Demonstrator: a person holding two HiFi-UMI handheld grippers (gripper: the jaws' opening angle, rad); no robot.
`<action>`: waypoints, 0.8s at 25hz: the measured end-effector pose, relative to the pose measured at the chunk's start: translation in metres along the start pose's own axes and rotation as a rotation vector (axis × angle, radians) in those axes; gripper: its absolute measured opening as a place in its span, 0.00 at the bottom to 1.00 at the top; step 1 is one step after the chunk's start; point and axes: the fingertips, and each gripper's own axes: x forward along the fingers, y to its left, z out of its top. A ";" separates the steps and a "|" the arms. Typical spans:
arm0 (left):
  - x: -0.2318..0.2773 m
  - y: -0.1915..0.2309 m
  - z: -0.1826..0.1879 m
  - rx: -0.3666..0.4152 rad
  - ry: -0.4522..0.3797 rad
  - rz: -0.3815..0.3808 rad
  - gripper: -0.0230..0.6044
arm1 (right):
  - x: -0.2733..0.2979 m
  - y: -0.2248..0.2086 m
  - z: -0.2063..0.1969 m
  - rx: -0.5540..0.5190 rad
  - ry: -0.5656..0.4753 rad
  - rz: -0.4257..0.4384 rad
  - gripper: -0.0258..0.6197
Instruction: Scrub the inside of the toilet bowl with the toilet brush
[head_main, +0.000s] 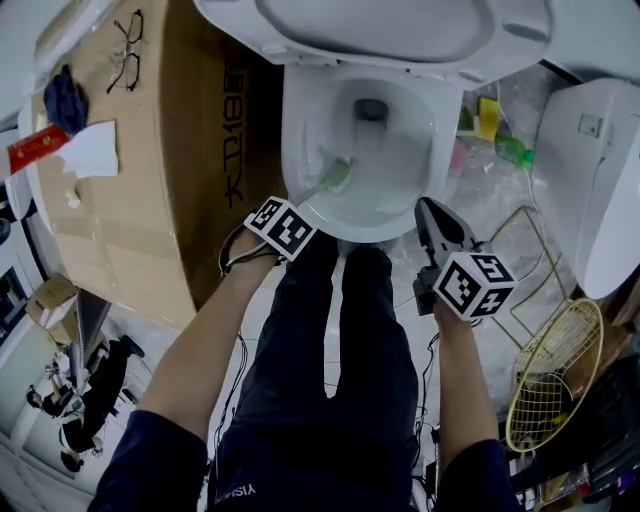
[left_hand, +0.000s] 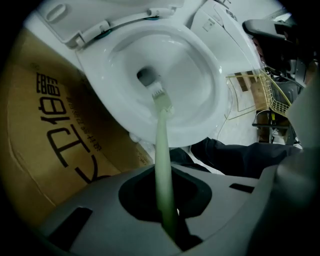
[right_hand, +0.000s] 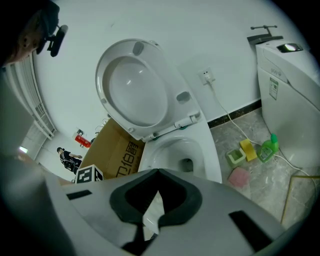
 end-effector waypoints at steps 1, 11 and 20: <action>-0.002 0.007 0.002 -0.013 0.000 0.014 0.09 | 0.001 -0.001 0.002 0.000 -0.001 0.002 0.05; -0.035 0.067 0.047 -0.107 -0.101 0.111 0.09 | -0.006 -0.025 0.009 0.021 0.001 -0.015 0.05; -0.061 0.067 0.117 -0.056 -0.266 0.143 0.09 | -0.014 -0.041 0.012 0.036 -0.015 -0.044 0.05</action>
